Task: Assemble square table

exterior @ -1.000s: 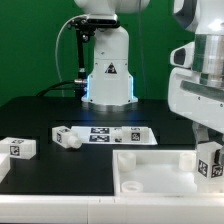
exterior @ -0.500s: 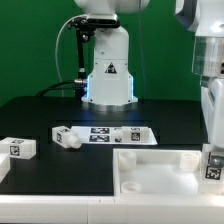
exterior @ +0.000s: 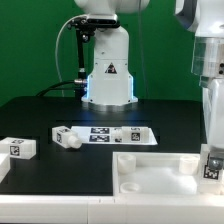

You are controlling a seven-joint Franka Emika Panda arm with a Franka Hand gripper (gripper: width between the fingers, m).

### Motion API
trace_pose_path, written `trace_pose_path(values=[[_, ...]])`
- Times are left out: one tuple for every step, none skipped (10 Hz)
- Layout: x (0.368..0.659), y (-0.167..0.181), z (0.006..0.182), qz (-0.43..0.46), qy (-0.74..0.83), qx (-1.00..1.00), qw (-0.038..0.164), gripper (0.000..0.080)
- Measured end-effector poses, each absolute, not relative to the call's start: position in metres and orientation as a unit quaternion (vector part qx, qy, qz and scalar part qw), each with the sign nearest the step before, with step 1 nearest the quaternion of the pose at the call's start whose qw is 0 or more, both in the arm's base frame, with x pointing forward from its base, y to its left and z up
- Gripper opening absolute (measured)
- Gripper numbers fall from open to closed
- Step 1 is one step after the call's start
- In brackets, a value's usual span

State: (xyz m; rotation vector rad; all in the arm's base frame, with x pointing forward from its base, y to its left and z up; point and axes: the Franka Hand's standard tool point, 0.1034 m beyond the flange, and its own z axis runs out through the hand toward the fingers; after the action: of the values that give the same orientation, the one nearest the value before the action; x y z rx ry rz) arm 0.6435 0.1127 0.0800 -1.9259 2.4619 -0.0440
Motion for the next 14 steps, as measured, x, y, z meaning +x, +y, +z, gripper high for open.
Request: trace_pose_path(values=[[0.644, 0.112, 0.094, -0.014, 0.776, -0.631, 0.016, 0.0569], [0.643, 0.109, 0.106, -0.014, 0.772, -0.635, 0.023, 0.0633], [0.643, 0.109, 0.11, -0.014, 0.772, -0.635, 0.026, 0.0633], [0.642, 0.109, 0.107, -0.014, 0.772, -0.635, 0.023, 0.0644], [0.642, 0.109, 0.106, -0.014, 0.772, -0.635, 0.022, 0.0644], [0.642, 0.109, 0.106, -0.014, 0.772, -0.635, 0.022, 0.0649], [0.642, 0.109, 0.105, -0.013, 0.772, -0.635, 0.022, 0.0649], [0.642, 0.108, 0.106, -0.014, 0.77, -0.637, 0.022, 0.0649], [0.64, 0.104, 0.111, -0.015, 0.76, -0.649, 0.025, 0.0649], [0.627, 0.098, 0.116, -0.014, 0.757, -0.652, 0.03, 0.0649], [0.609, 0.092, 0.117, -0.01, 0.763, -0.646, 0.033, 0.0649], [0.592, 0.087, 0.117, -0.004, 0.766, -0.642, 0.031, 0.0649], [0.593, 0.086, 0.118, -0.003, 0.765, -0.644, 0.028, 0.0649], [0.594, 0.087, 0.117, -0.004, 0.764, -0.644, 0.029, 0.0649]])
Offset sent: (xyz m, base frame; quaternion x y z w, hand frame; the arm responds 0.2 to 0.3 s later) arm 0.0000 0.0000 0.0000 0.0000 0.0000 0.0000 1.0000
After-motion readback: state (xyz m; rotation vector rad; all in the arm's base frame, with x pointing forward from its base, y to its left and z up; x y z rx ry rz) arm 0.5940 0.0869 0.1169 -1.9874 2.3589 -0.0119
